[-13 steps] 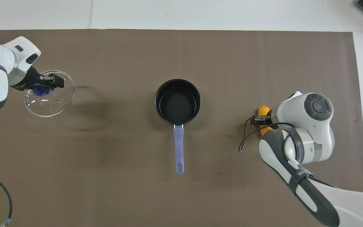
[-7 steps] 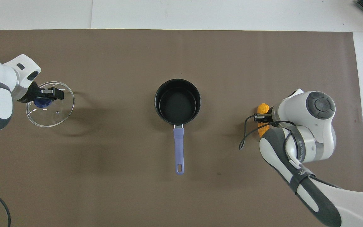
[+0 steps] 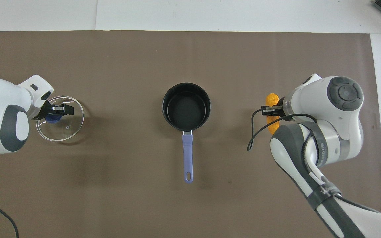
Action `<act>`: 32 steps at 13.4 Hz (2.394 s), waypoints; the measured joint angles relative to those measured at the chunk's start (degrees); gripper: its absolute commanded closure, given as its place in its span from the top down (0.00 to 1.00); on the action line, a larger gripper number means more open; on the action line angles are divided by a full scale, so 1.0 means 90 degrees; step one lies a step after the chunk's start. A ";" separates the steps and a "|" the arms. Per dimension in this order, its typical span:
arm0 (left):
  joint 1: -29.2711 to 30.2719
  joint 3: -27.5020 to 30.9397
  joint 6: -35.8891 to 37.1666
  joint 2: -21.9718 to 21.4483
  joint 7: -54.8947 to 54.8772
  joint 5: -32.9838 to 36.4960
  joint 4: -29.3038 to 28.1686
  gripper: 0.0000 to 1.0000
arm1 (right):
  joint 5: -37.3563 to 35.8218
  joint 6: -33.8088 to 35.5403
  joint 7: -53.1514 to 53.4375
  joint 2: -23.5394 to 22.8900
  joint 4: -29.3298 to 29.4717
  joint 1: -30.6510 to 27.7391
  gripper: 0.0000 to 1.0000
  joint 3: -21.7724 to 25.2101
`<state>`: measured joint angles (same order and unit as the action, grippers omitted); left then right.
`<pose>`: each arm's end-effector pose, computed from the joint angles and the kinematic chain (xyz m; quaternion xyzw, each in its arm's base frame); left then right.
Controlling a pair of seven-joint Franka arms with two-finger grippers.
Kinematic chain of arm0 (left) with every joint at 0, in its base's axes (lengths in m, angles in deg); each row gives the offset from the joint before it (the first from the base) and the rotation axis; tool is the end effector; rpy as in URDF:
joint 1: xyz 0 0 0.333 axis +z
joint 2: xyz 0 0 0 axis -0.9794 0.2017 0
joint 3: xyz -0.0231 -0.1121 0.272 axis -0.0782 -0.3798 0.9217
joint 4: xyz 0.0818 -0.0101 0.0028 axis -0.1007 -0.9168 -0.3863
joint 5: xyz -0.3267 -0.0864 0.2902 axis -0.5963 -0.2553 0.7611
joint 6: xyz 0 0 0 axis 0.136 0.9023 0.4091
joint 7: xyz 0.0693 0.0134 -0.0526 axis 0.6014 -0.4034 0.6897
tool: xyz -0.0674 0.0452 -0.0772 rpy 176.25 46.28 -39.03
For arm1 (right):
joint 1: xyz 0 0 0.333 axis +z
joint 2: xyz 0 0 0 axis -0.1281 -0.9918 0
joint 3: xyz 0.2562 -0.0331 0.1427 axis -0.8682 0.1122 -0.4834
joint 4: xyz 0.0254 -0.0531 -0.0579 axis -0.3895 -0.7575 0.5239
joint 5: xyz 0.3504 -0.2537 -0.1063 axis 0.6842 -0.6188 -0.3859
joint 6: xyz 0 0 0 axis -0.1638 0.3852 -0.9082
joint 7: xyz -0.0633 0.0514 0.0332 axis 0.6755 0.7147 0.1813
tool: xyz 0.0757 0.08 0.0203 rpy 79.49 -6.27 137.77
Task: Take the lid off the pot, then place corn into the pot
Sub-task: 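Carry the yellow corn with the right gripper over the saucepan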
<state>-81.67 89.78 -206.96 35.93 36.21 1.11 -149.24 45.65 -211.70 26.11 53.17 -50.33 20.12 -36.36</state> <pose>0.6282 0.0148 0.2757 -0.9997 -0.0040 -0.0226 0.0005 0.6255 0.1374 0.3640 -0.9989 -0.0195 -0.0406 0.0103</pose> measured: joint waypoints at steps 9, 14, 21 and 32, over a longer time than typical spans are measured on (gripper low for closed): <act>0.0196 0.0006 -0.0230 -0.0052 -0.0020 0.0004 -0.0251 0.46 | 0.0200 0.1293 0.2879 -0.0934 0.2302 0.1444 0.00 -0.0055; 0.0262 0.0003 -0.0258 -0.0060 -0.0030 0.0005 -0.0300 0.55 | 0.0259 0.1319 0.4332 -0.2152 0.3524 0.1797 0.00 -0.0154; 0.0262 0.0000 -0.0259 -0.0068 -0.0030 0.0005 -0.0301 0.60 | 0.0358 0.1202 0.4950 -0.2946 0.4107 0.1800 0.00 -0.0264; 0.0258 -0.0028 -0.0259 -0.0109 -0.0026 0.0005 -0.0301 0.79 | 0.0588 0.0445 0.5009 -0.3113 0.3618 0.1793 0.50 -0.0264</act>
<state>-79.35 89.53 -209.29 34.95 35.98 1.16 -151.95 50.94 -207.69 71.20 25.15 -17.77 36.26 -38.73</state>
